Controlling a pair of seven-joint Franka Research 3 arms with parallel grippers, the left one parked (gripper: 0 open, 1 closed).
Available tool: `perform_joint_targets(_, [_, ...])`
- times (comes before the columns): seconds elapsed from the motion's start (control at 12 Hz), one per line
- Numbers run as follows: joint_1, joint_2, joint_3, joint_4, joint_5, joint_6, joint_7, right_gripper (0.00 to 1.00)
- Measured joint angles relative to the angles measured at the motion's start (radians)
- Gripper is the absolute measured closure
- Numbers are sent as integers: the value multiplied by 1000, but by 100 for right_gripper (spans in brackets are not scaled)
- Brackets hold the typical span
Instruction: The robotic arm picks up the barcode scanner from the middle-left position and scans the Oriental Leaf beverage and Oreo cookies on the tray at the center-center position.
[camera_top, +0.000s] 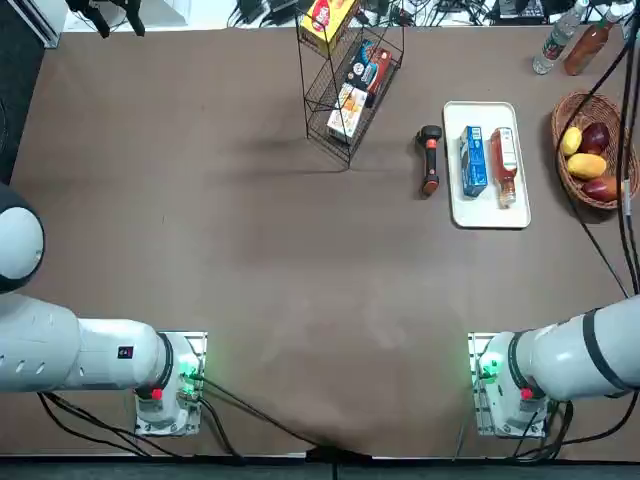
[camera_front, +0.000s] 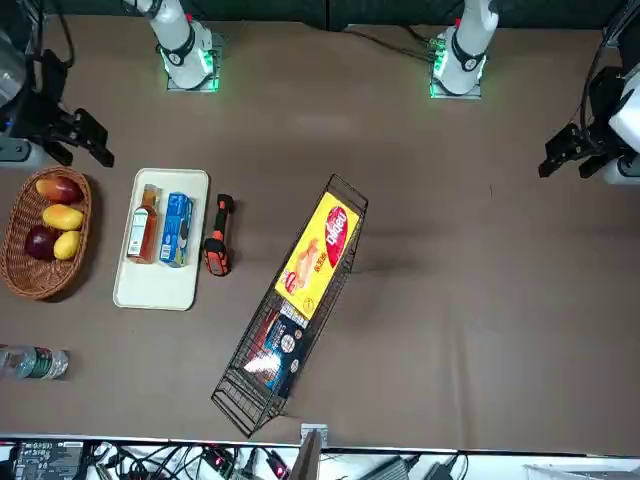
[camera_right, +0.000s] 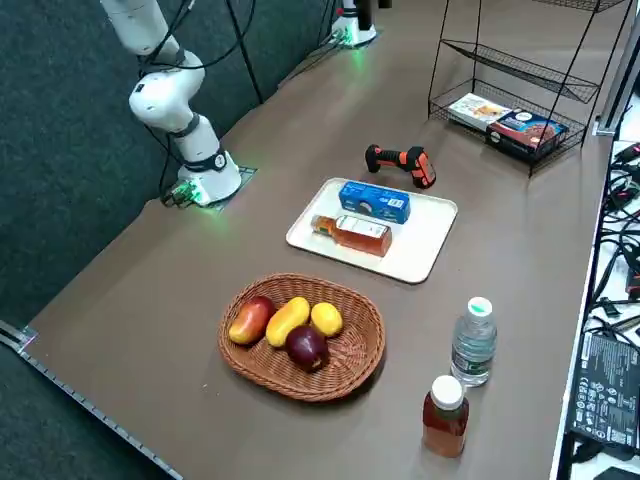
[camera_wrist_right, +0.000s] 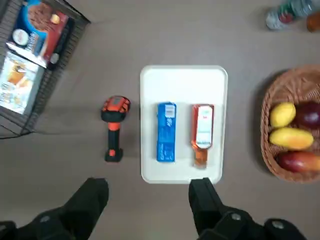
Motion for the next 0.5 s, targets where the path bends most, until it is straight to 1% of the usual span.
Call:
perform_joint_targets(0.08, [-51, -6, 32, -6, 0, -18, -1, 0])
perform_joint_targets(0.17, [-91, -13, 57, -17, 0, -26, -2, 0])
perform_joint_targets(0.33, [-141, -30, 84, -37, 0, -27, -3, 0])
perform_joint_targets(0.5, [-166, -49, 96, -65, 0, -20, -14, 0])
